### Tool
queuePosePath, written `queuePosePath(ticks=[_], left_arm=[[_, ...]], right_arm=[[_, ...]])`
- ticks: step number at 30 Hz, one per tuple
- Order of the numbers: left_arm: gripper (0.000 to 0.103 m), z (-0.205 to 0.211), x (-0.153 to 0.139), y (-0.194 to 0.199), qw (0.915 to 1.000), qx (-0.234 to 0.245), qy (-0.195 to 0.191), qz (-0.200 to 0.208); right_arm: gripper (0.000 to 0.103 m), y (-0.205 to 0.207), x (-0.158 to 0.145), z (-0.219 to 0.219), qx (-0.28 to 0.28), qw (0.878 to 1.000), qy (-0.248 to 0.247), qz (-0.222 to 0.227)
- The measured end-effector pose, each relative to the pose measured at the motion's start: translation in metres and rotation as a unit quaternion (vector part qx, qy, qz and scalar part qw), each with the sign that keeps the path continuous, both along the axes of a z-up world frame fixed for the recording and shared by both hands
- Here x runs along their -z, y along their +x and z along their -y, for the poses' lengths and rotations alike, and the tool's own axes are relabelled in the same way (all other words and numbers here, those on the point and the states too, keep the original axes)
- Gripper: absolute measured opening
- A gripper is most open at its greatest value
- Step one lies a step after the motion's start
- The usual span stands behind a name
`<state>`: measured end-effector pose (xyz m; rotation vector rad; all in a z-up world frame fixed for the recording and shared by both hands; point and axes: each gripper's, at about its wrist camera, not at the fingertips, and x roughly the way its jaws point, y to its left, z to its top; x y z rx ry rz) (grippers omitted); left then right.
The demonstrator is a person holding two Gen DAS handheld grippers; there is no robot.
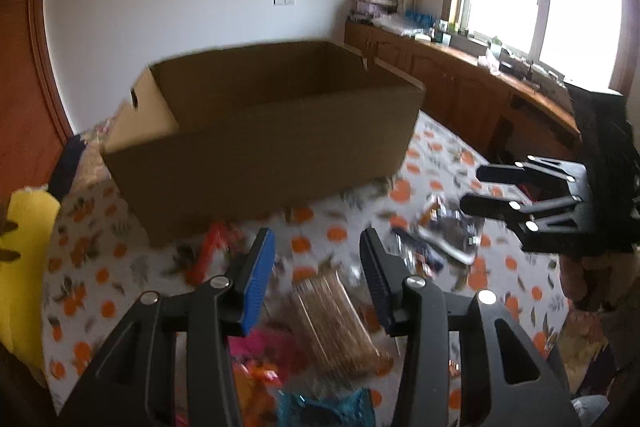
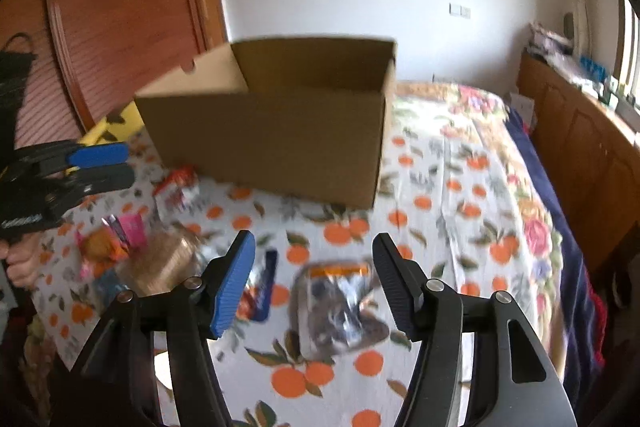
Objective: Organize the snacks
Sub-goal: 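Move both open tools back down to the remaining snacks on the table, then close left tool on clear grain-bar pack while right tool grips silver foil pouch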
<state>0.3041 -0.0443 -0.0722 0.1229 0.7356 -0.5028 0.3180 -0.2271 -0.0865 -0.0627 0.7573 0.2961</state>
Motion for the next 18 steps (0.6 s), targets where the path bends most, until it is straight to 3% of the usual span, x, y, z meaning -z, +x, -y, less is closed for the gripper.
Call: queuePosePath(ticks=[11, 18], left_arm=[[0.044, 0.018, 0.045, -0.018, 0.9972, -0.017, 0.032, -0.065], [0.046, 0.022, 0.054, -0.011, 0.9959, -0.026, 0.047, -0.073]], right_arm=[[0.064, 0.014, 0.046, 0.007, 0.003, 0.998, -0.028, -0.056], [0.065, 0.015, 0.057, 0.009, -0.004, 0.997, -0.029, -0.065]])
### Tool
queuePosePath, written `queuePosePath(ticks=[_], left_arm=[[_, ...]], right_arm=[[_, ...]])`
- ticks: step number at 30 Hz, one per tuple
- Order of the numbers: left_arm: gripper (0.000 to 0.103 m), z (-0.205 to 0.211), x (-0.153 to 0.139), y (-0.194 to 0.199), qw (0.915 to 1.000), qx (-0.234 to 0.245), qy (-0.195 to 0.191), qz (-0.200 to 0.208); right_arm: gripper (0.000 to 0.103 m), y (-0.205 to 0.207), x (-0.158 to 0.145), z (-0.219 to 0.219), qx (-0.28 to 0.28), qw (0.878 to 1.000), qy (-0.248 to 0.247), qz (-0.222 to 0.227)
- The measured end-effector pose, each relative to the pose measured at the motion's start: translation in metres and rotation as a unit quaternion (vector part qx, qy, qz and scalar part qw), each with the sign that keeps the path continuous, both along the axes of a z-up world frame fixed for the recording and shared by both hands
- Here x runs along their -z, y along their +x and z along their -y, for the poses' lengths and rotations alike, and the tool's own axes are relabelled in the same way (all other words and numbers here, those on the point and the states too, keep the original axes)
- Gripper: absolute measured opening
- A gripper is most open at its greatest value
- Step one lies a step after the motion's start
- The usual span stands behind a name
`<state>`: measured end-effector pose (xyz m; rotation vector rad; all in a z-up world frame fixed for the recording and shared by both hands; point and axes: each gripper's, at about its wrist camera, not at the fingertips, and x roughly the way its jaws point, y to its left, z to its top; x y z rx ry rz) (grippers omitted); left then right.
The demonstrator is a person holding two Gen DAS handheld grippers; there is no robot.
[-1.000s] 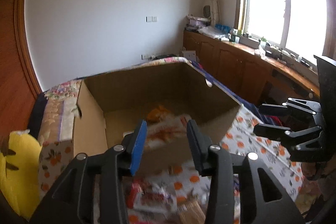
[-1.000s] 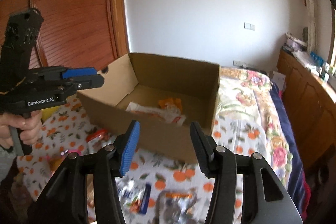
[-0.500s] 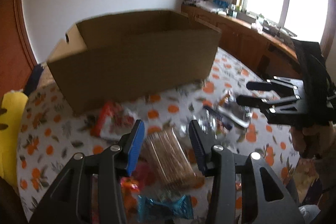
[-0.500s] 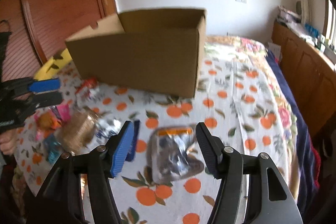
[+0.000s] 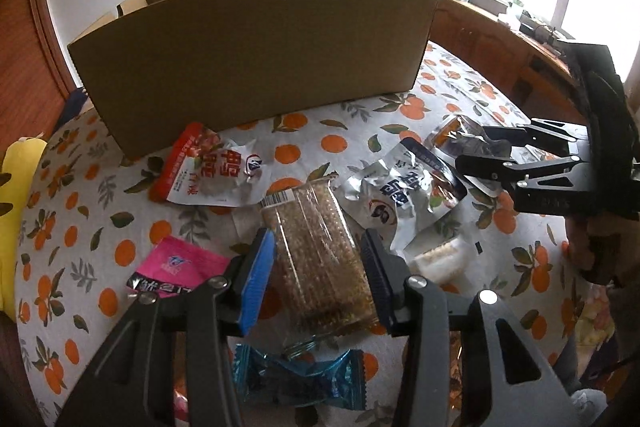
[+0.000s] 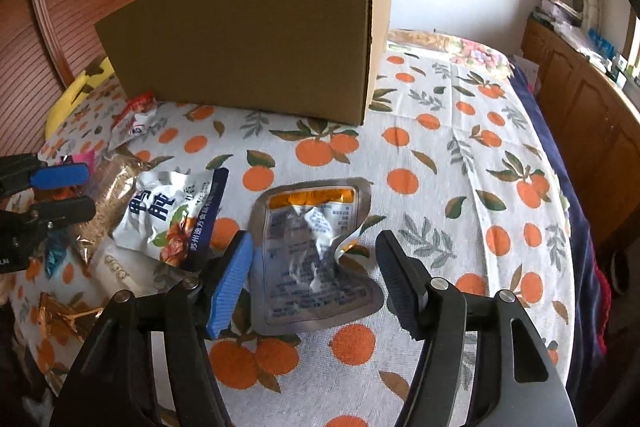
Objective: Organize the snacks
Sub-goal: 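Close left tool on clear grain-bar pack while right tool grips silver foil pouch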
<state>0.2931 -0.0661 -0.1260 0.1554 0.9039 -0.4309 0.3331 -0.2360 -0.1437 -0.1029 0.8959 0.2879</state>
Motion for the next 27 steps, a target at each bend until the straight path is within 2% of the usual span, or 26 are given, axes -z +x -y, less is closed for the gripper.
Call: queuePosePath(ticks=[4, 7, 11, 14, 18, 21, 22, 23, 27], left_arm=[[0.049, 0.003, 0.004, 0.004, 0.9999, -0.007, 0.007, -0.005], [0.052, 0.006, 0.01, 0.007, 0.9998, -0.01, 0.016, -0.01], [0.057, 0.01, 0.018, 0.012, 0.9993, -0.018, 0.025, -0.023], [0.062, 0.014, 0.019, 0.012, 0.9991, -0.019, 0.036, -0.013], [0.069, 0.012, 0.022, 0.014, 0.9991, -0.029, 0.03, -0.005], [0.08, 0.011, 0.025, 0.01, 0.9983, -0.046, 0.033, 0.017], [0.087, 0.01, 0.026, 0.011, 0.9978, -0.053, 0.036, 0.016], [0.091, 0.008, 0.027, 0.013, 0.9975, -0.061, 0.033, 0.012], [0.096, 0.004, 0.029, 0.014, 0.9964, -0.078, 0.033, 0.007]], right_arm=[[0.072, 0.001, 0.002, -0.006, -0.005, 1.0, -0.017, -0.001], [0.072, 0.0, 0.004, -0.012, -0.007, 0.999, -0.033, 0.003], [0.072, -0.001, 0.004, -0.013, -0.006, 1.0, -0.03, 0.002], [0.072, -0.001, 0.004, -0.014, -0.007, 0.999, -0.032, 0.002], [0.072, 0.0, 0.004, -0.013, -0.007, 0.999, -0.031, 0.002], [0.072, 0.0, 0.004, -0.013, -0.007, 0.999, -0.031, 0.002], [0.072, 0.0, 0.004, -0.013, -0.007, 0.999, -0.032, 0.002], [0.073, -0.001, 0.004, -0.014, -0.007, 0.999, -0.031, 0.002], [0.073, -0.001, 0.004, -0.012, -0.007, 0.999, -0.031, 0.002]])
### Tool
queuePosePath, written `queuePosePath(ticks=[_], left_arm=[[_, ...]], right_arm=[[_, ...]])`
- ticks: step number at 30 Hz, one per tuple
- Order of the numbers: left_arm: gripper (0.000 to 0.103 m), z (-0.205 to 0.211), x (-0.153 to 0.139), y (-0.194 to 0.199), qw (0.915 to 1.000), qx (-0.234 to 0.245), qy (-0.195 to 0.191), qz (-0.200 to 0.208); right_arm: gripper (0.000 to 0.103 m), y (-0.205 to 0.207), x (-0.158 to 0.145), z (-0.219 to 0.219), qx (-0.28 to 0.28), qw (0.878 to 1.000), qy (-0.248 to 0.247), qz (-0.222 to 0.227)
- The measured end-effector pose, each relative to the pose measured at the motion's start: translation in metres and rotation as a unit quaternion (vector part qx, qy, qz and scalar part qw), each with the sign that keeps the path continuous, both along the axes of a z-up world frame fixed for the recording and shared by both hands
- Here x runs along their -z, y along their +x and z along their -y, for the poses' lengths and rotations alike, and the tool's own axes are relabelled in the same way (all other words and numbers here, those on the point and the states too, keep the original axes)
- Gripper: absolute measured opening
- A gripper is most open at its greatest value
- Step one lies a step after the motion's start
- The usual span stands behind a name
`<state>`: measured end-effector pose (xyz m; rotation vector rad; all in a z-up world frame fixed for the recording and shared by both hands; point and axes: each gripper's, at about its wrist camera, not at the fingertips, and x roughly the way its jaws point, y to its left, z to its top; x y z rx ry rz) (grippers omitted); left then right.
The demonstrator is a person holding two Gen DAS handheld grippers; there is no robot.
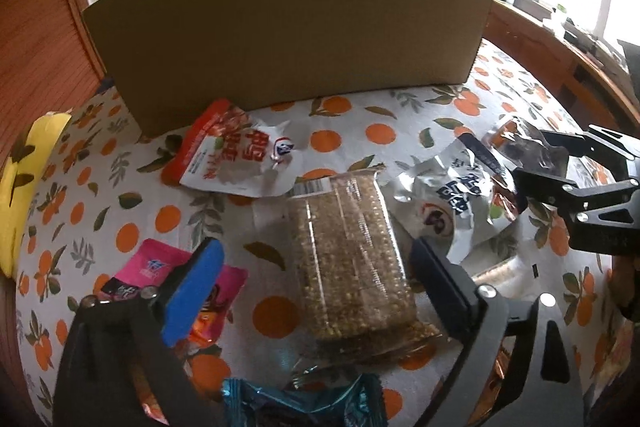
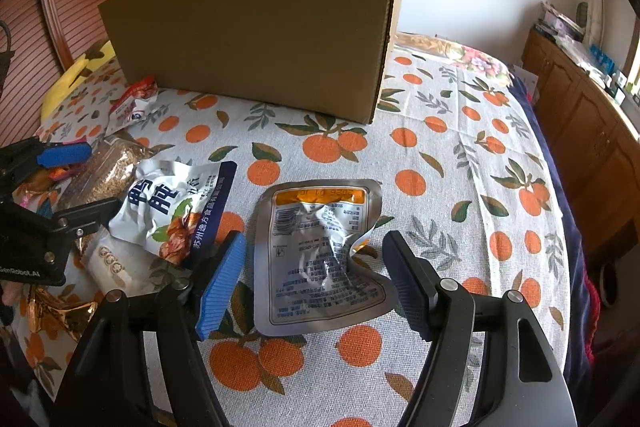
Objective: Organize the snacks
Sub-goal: 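Close left tool on clear grain-bar pack while right tool grips silver foil pouch, then lift the grain-bar pack and foil pouch and carry them over the box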
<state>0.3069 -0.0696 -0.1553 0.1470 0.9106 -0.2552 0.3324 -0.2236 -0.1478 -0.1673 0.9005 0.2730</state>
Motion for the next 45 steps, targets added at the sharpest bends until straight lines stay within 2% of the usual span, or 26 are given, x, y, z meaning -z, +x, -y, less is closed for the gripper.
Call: queuePosePath(ticks=[6, 7, 9, 11, 13, 15, 18, 22, 24, 25, 29, 36, 45], left_arm=[[0.096, -0.001, 0.0, -0.006, 0.9999, 0.012, 0.002, 0.001], [0.093, -0.002, 0.0, -0.008, 0.9999, 0.014, 0.0, 0.002], [0.083, 0.0, -0.003, -0.012, 0.9998, 0.017, -0.002, 0.007], [0.062, 0.0, -0.005, -0.016, 0.9996, 0.026, -0.012, 0.004], [0.048, 0.001, -0.007, -0.02, 0.9994, 0.031, -0.009, 0.008], [0.044, 0.001, -0.01, -0.024, 0.9993, 0.037, -0.009, 0.007], [0.043, -0.002, -0.015, -0.028, 0.9989, 0.037, -0.028, 0.003], [0.043, -0.005, -0.032, -0.039, 0.9983, 0.039, -0.03, 0.033], [0.043, -0.008, -0.042, -0.042, 0.9977, 0.038, -0.04, 0.04], [0.043, -0.01, -0.046, -0.043, 0.9973, 0.037, -0.047, 0.043], [0.043, -0.015, -0.06, -0.051, 0.9959, 0.035, -0.062, 0.056], [0.043, -0.022, -0.066, -0.061, 0.9945, 0.04, -0.071, 0.066], [0.043, -0.032, -0.074, -0.058, 0.9927, 0.043, -0.082, 0.077]], right_arm=[[0.073, 0.0, 0.0, 0.0, 0.0, 1.0, 0.0, 0.0], [0.073, 0.0, 0.0, 0.0, 0.0, 1.0, 0.0, 0.0], [0.073, 0.0, 0.0, -0.001, 0.0, 1.0, 0.0, 0.0], [0.073, -0.001, 0.0, -0.001, 0.0, 1.0, 0.0, 0.0], [0.073, -0.001, 0.0, -0.001, 0.0, 1.0, 0.0, 0.0], [0.073, -0.001, 0.0, -0.001, 0.0, 1.0, -0.001, 0.0], [0.073, -0.001, 0.001, -0.001, 0.0, 1.0, 0.0, 0.0], [0.072, 0.0, 0.001, -0.001, 0.0, 1.0, 0.0, 0.0], [0.069, -0.001, 0.0, -0.001, -0.003, 1.0, 0.002, 0.0], [0.064, -0.001, 0.0, 0.0, -0.005, 1.0, 0.002, 0.0], [0.059, -0.003, -0.002, -0.001, -0.007, 1.0, 0.001, 0.003], [0.058, -0.007, -0.007, -0.002, -0.009, 1.0, 0.002, 0.002], [0.058, -0.021, -0.036, -0.004, -0.011, 1.0, 0.012, 0.027]])
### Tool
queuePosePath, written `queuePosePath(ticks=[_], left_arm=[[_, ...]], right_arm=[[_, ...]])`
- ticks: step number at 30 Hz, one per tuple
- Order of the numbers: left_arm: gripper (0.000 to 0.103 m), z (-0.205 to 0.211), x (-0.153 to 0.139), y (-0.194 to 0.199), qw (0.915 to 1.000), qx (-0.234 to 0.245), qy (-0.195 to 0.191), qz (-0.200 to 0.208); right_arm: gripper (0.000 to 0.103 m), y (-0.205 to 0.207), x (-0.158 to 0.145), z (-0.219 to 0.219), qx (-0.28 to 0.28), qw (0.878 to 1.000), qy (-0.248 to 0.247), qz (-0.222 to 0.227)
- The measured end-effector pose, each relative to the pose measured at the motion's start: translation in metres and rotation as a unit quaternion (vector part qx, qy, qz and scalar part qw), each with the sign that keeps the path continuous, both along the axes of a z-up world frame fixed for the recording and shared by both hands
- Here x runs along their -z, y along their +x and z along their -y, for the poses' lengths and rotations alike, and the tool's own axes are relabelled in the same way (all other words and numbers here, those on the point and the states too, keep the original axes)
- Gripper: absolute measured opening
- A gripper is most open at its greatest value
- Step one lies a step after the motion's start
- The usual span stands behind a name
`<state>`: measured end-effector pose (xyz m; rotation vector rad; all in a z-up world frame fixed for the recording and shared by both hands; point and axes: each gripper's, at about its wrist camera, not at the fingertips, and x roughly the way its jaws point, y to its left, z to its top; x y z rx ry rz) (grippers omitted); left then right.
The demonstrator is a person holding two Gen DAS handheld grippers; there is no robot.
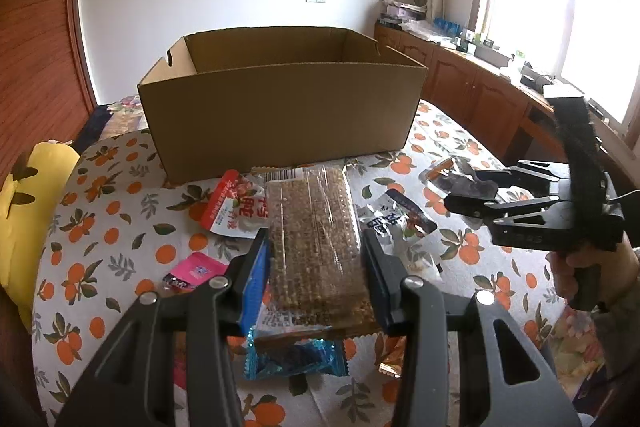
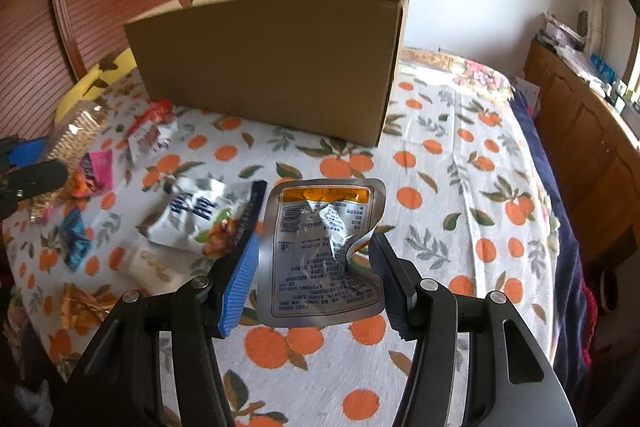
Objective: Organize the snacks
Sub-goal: 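Lift the grain-bar pack and foil pouch and carry them over the box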
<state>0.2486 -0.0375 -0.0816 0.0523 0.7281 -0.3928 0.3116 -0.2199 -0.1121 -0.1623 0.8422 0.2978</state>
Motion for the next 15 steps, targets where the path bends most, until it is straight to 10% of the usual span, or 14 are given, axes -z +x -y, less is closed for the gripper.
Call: queuePosePath(ticks=[15], left_arm=[[0.043, -0.007, -0.026, 0.024, 0.9995, 0.001, 0.013, 0.027]], right_arm=[[0.058, 0.0, -0.058, -0.008, -0.022, 0.998, 0.029, 0.052]])
